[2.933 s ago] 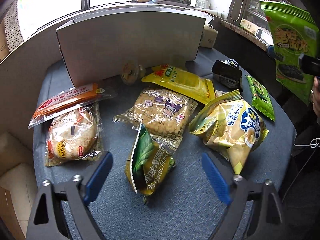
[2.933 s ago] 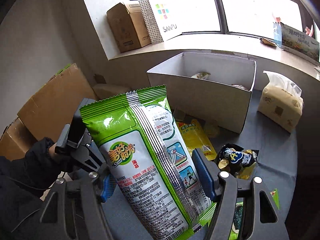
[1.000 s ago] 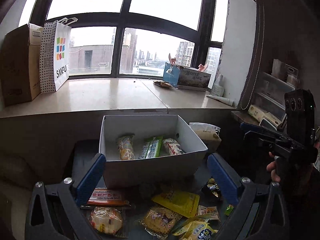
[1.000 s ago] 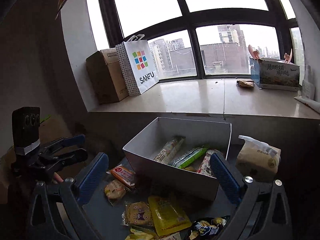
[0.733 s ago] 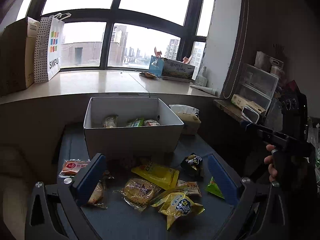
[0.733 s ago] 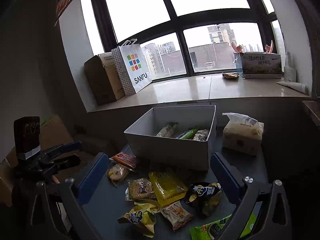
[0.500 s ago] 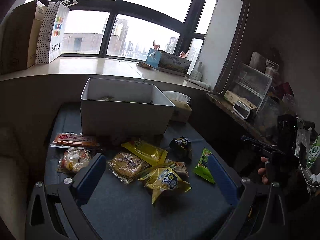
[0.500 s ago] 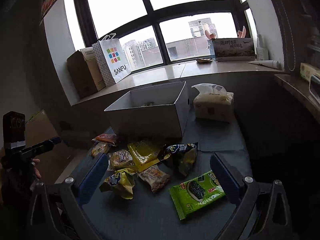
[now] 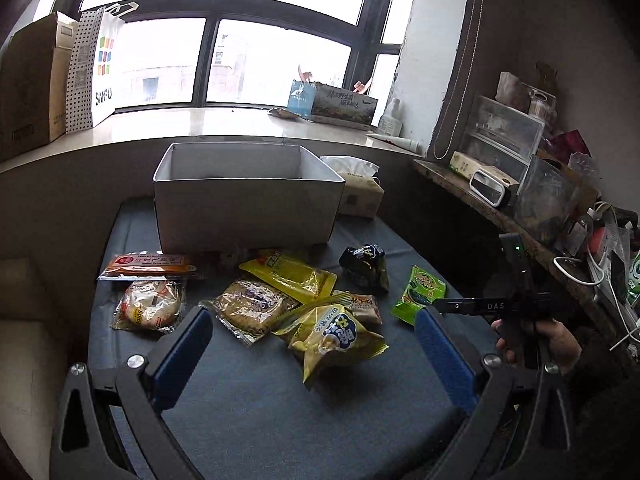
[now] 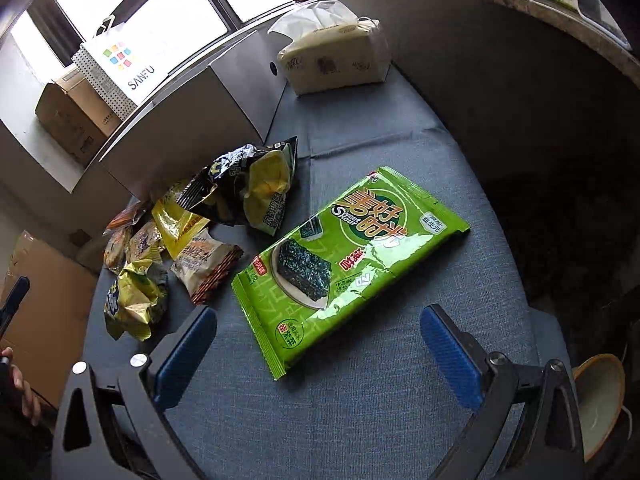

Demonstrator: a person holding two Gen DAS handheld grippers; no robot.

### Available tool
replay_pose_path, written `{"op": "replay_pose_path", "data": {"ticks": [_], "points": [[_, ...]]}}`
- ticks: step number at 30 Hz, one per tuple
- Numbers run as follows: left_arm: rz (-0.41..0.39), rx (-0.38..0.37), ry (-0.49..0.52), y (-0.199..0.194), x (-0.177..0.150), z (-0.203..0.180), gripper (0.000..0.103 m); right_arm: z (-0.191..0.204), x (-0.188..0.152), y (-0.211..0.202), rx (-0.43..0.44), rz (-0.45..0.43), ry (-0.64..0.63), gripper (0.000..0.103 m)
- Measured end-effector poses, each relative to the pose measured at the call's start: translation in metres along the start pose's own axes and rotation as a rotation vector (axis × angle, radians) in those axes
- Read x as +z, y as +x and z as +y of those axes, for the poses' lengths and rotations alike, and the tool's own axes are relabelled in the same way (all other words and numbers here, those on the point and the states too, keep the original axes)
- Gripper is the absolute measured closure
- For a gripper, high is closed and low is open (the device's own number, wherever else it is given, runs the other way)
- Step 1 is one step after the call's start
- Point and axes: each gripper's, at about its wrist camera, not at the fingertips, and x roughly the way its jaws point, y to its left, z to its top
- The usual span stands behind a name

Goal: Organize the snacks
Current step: 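Grasp the green seaweed pack with the right tool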

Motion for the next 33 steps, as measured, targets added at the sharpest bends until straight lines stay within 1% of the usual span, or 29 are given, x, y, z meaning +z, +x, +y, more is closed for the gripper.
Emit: {"op": "replay_pose_path", "data": {"ticks": [4,7,11,15,16,17,18,19,20,23,27,31,33], "points": [[0.010,-0.007,-0.001,0.004,-0.003,-0.001,0.000,-0.001,0.022,0.020,-0.032,0.026,0.033,0.000],[0.019,-0.006,-0.009,0.007,-0.005,-0.001,0.000,0.006,0.038,0.034,-0.057,0.035,0.026,0.000],[0.023,-0.005,-0.002,0.009,-0.007,-0.001,0.000,0.020,0.050,0.048,-0.138,0.046,-0.038,0.000],[0.034,-0.006,-0.013,0.012,-0.009,0.003,0.000,0.034,0.043,0.056,-0.228,0.056,-0.149,0.000],[0.039,-0.001,-0.016,0.014,-0.010,0.004,0.000,0.038,0.039,0.056,-0.265,0.054,-0.184,0.009],[0.045,0.005,-0.018,0.016,-0.010,0.005,0.000,0.042,0.036,0.055,-0.322,0.041,-0.225,0.026],[0.051,0.005,-0.019,0.018,-0.011,0.005,0.000,0.043,0.033,0.051,-0.309,0.028,-0.240,0.030],[0.059,0.002,-0.020,0.020,-0.012,0.006,0.000,0.041,0.032,0.048,-0.292,0.031,-0.229,0.033],[0.066,0.003,-0.018,0.023,-0.013,0.005,0.000,0.039,0.031,0.044,-0.284,0.026,-0.228,0.039],[0.101,0.009,-0.005,0.034,-0.015,0.002,0.000,0.031,0.029,0.022,-0.245,-0.020,-0.207,0.039],[0.162,0.009,0.016,0.056,-0.018,-0.008,0.000,0.030,0.025,-0.010,-0.208,-0.083,-0.200,0.039],[0.241,0.005,0.038,0.090,-0.018,-0.023,0.000,0.031,0.018,-0.037,-0.157,-0.134,-0.194,0.039],[0.275,0.003,0.039,0.110,-0.017,-0.029,0.000,0.033,0.017,-0.044,-0.142,-0.149,-0.200,0.039]]}}
